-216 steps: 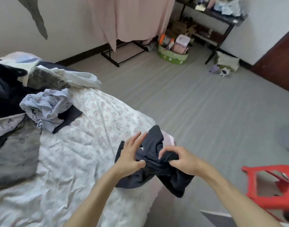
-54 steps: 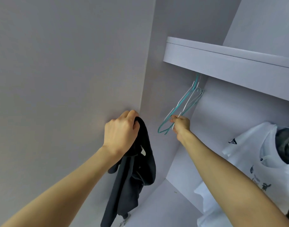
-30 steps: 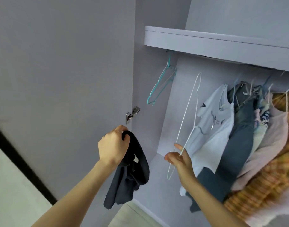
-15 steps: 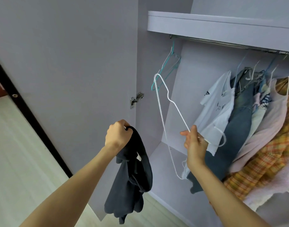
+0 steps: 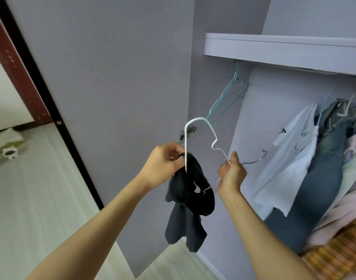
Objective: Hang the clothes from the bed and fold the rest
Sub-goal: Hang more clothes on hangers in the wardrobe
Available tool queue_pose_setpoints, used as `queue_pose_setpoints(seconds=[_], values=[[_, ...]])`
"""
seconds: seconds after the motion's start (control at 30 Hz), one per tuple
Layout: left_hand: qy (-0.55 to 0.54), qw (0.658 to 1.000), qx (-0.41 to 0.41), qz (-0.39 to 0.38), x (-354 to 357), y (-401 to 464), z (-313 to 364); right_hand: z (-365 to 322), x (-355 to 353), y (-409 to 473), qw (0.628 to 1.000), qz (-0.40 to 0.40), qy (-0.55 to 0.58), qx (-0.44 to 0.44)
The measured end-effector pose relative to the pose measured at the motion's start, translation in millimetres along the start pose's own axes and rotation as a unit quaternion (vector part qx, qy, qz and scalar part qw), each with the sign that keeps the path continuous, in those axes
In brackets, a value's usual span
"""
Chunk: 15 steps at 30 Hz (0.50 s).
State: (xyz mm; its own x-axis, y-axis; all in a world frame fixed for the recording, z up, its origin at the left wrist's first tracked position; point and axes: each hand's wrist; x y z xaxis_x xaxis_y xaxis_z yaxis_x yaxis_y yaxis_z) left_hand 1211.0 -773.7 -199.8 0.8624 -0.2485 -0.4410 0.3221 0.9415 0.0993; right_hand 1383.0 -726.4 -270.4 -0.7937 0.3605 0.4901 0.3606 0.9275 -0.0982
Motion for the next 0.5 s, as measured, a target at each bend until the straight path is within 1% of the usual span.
queue_pose_setpoints(seconds=[0.03, 0.1, 0.17, 0.2, 0.27, 0.37, 0.43, 0.47, 0.5], values=[[-0.003, 1.0, 0.001, 0.026, -2.1, -1.6, 3.3, 9.5, -4.3, 0.6, 0.999, -0.003, -0.037, 0.008], [0.037, 0.994, -0.006, 0.1, -14.6, -5.2, 1.9, 25.5, -15.0, 2.7, 0.993, -0.013, -0.12, 0.003], [0.1, 0.979, -0.033, 0.174, -31.8, -13.3, -6.6, 31.1, -30.1, 8.4, 0.972, -0.023, -0.232, -0.032], [0.127, 0.972, -0.052, 0.189, -38.6, -17.1, -13.1, 28.7, -37.0, 11.5, 0.954, -0.031, -0.293, -0.059], [0.181, 0.963, -0.1, 0.175, -44.6, -25.1, -27.2, 22.6, -40.9, 17.1, 0.907, -0.044, -0.401, -0.12], [0.236, 0.95, -0.143, 0.146, -31.6, -26.5, -42.0, 13.9, -27.0, 14.0, 0.813, -0.084, -0.533, -0.221], [0.276, 0.94, -0.139, 0.142, -21.4, -21.8, -44.6, 13.3, -16.0, 8.0, 0.746, -0.138, -0.593, -0.269], [0.293, 0.938, -0.13, 0.132, -18.1, -18.6, -44.9, 12.8, -11.3, 5.7, 0.725, -0.163, -0.606, -0.284], [0.295, 0.941, -0.122, 0.114, -16.5, -16.1, -44.5, 11.1, -6.9, 4.1, 0.715, -0.182, -0.608, -0.293]])
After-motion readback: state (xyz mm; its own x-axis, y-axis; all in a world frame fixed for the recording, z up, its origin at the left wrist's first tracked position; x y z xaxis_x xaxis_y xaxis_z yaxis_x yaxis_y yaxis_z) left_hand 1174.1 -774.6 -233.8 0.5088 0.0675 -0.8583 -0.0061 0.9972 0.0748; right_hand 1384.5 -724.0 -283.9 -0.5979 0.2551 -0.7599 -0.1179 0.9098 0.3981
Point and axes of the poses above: each hand's wrist, its own y-axis towards the middle knuckle, its own x-axis out of the palm, z = x × y, and after that the axes turned 12 degrees about -z, right-handed
